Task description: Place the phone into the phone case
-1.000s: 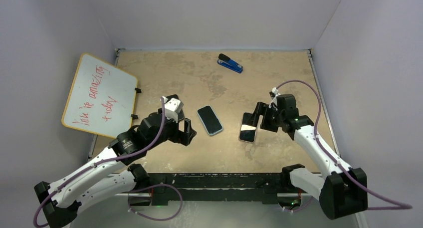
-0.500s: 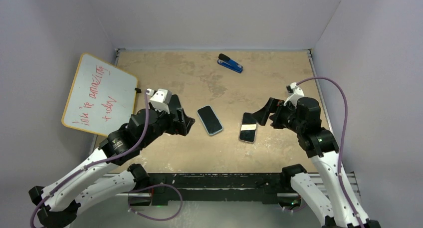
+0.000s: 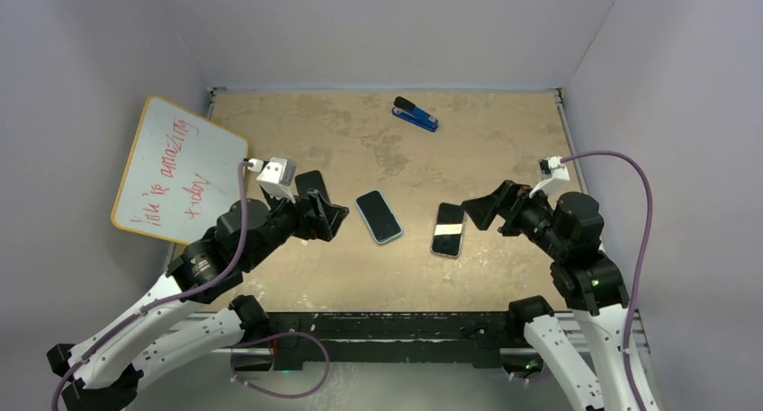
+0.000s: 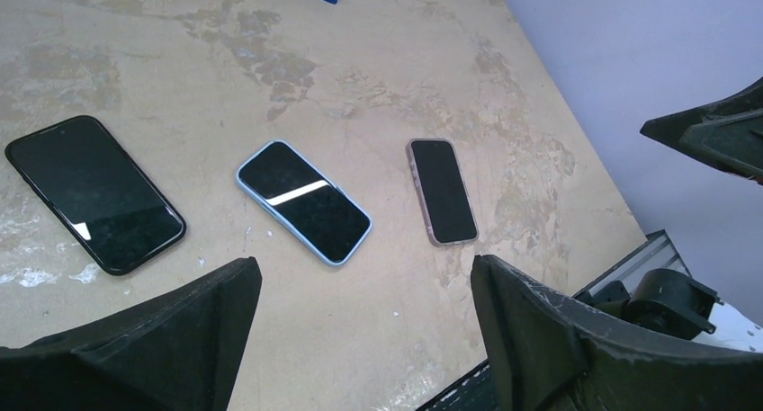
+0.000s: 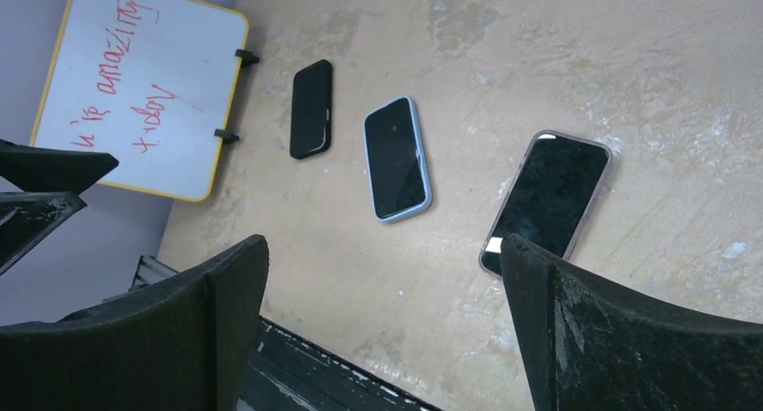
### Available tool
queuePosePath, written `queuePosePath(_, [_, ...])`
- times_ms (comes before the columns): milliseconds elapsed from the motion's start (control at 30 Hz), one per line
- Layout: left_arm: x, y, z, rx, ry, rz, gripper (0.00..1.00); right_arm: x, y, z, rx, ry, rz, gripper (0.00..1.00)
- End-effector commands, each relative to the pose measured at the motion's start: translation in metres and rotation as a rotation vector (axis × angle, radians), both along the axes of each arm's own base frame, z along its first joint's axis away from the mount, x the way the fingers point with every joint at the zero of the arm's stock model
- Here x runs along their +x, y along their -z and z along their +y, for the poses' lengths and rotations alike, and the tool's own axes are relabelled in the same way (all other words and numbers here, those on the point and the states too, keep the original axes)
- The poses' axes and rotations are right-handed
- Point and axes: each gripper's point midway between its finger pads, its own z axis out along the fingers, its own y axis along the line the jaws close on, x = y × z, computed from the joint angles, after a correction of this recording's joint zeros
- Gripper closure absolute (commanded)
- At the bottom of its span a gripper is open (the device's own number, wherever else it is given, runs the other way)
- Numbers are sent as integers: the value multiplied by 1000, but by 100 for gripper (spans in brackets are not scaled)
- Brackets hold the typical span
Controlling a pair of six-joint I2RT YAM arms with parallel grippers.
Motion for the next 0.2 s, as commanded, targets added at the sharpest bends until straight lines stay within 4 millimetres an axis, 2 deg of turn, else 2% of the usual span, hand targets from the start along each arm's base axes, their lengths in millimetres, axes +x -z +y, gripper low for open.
queuePosePath(0, [1,-11,-3,-56,-10,-21,10,2,-18,-1,33,22,-55,1])
queuePosePath(167, [2,-14,1,-74,-27,-32,10,0,-18,1,43,11,-47,1])
